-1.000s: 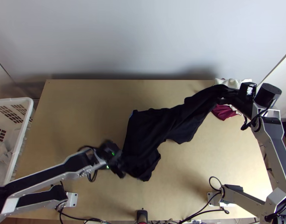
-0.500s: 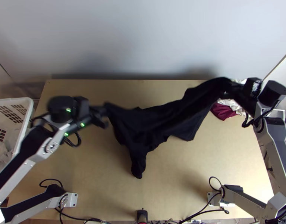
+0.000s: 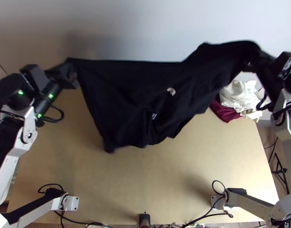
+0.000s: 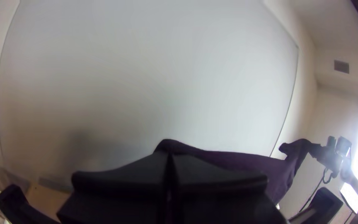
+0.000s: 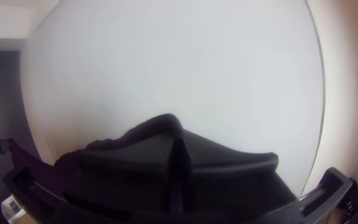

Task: Fold the t-shirt

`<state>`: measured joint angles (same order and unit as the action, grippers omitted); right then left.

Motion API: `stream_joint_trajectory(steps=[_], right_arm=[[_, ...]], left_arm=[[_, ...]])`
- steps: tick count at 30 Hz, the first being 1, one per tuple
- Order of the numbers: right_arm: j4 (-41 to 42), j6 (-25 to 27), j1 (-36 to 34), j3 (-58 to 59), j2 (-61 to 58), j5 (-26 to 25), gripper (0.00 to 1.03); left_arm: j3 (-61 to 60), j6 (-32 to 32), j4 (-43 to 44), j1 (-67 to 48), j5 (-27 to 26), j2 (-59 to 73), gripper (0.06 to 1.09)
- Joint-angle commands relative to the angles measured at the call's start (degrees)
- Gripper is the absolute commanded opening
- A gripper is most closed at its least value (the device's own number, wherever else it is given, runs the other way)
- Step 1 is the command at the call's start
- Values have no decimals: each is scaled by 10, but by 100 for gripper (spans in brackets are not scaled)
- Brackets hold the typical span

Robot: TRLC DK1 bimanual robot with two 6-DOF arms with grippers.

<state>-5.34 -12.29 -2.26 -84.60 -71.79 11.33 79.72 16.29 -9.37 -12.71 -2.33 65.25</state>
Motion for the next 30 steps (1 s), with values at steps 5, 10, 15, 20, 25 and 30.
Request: stream_joint_trajectory(steps=[5, 10, 15, 20, 25, 30], right_arm=[[-7, -41, -7, -154, 8, -25, 3], [-47, -70, -19, -250, 10, -25, 3], [-75, -71, 22, -271, 35, -25, 3], [-185, -88, 116, -263, 68, -25, 3], [-262, -92, 122, -333, 75, -4, 3], [-283, -67, 123, -342, 128, 4, 3]], left_arm=[[22, 14, 88, 28, 4, -54, 10], [33, 9, 101, 27, 4, -94, 10], [28, 6, 100, 22, 3, -143, 10], [21, 5, 81, 3, -3, -185, 10], [20, -5, 49, -28, -5, -221, 10], [21, -5, 29, -28, 0, -260, 10]])
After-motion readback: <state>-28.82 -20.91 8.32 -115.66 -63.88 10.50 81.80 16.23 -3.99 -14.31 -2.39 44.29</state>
